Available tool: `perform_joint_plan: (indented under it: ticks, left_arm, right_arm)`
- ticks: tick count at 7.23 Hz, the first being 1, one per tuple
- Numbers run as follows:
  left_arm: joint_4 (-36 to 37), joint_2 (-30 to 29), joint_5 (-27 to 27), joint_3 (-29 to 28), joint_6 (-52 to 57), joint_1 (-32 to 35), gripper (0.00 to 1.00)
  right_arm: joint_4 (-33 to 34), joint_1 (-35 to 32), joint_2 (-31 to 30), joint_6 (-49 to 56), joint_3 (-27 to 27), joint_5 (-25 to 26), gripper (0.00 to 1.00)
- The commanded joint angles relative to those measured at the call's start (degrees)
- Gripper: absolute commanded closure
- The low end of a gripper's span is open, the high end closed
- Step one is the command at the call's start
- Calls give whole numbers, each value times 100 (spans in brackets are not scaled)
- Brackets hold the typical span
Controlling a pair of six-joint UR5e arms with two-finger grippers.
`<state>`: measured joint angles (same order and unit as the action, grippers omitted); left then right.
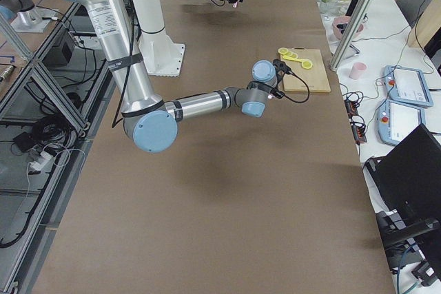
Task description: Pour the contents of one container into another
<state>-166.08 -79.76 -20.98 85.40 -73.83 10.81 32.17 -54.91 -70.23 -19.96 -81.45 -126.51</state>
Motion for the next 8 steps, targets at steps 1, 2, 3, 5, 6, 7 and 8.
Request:
perform_joint_plan:
  ticks: [1,2,3,5,6,7,8]
  left_arm:
    - [14,-21,-281,178,376,9,100]
    - [40,-30,-606,362,421,17,100]
    - [67,-48,-896,538,457,17,100]
    - [93,-101,-1449,775,2170,17,100]
    - [93,-101,-2044,1020,2719,52,100]
    - [93,-109,-2207,1284,3064,105,100]
    - [84,-170,-2339,1434,3320,184,100]
  right_arm:
    - [341,102,53,404,-46,-75,100]
    - [377,199,62,414,-38,-75,100]
    - [395,208,140,458,-29,-93,100]
    - [744,279,342,563,-63,-75,100]
    - [816,261,352,537,-64,-84,100]
    - [1296,218,474,511,-194,-145,100]
    - [1509,121,510,546,-222,-180,100]
